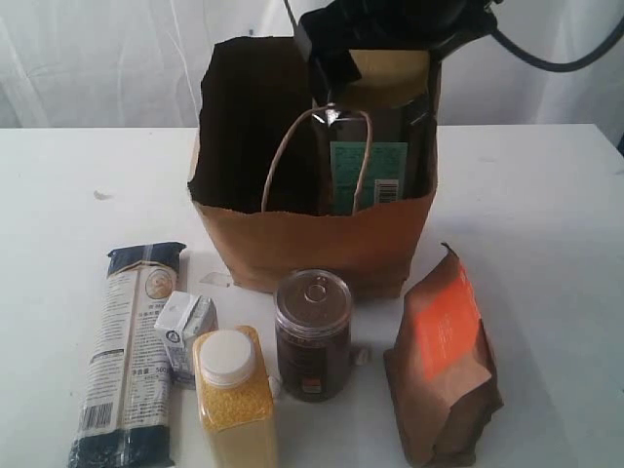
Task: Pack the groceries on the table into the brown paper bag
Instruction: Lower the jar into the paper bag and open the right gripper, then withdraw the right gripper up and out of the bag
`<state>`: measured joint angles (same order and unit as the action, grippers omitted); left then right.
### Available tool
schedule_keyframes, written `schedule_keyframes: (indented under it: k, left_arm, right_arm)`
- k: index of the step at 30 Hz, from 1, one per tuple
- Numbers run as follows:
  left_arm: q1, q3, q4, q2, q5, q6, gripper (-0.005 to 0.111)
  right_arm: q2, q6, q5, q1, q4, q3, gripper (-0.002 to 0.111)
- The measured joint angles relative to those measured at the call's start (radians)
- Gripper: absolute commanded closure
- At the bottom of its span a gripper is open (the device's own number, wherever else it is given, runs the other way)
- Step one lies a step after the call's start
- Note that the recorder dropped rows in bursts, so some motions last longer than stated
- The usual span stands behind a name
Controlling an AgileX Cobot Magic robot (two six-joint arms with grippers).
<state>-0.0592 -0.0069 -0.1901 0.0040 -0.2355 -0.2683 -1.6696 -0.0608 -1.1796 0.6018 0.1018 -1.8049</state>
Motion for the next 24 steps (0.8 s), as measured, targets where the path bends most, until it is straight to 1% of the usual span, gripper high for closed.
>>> schedule_keyframes:
  k: [1,6,8,12,14,24]
  left_arm:
    - [0.000,0.000,0.000,0.000,0.000,0.000,0.107]
    - [0.000,0.000,0.000,0.000,0.000,0.000,0.107]
    - [0.000,0.000,0.000,0.000,0.000,0.000,0.107]
    - [0.000,0.000,0.000,0.000,0.000,0.000,0.107]
    - [0.000,0.000,0.000,0.000,0.000,0.000,0.107]
    - [0.000,0.000,0.000,0.000,0.000,0.000,0.107]
  right_arm:
    - [0.000,0.000,0.000,0.000,0.000,0.000,0.032]
    - [0.000,0.002,0.000,0.000,0.000,0.000,0.031]
    - [0.000,0.004,0.000,0.000,0.000,0.000,0.029]
    - [0.000,0.021,0.000,-0.002,0.000,0.000,0.017]
    - [0.000,0.026,0.000,-0.002,0.000,0.000,0.013]
    - [0.000,0.026,0.010,-0.002,-0.021,-0.002,0.012]
